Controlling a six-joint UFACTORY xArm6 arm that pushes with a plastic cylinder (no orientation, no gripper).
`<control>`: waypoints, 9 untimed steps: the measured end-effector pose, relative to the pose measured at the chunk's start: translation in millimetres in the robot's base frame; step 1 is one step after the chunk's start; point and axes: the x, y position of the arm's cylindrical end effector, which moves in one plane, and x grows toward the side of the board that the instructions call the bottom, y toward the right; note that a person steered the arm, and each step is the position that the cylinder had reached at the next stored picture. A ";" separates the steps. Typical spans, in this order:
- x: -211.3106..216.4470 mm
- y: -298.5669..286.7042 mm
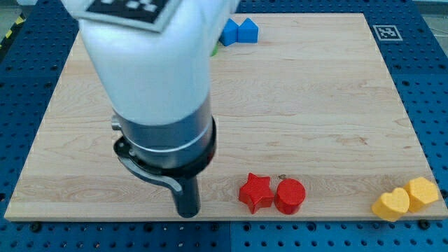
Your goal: Separate the red circle from red star
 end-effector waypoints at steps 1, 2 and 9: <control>0.6 4.3; 0.6 4.3; -14.8 160.3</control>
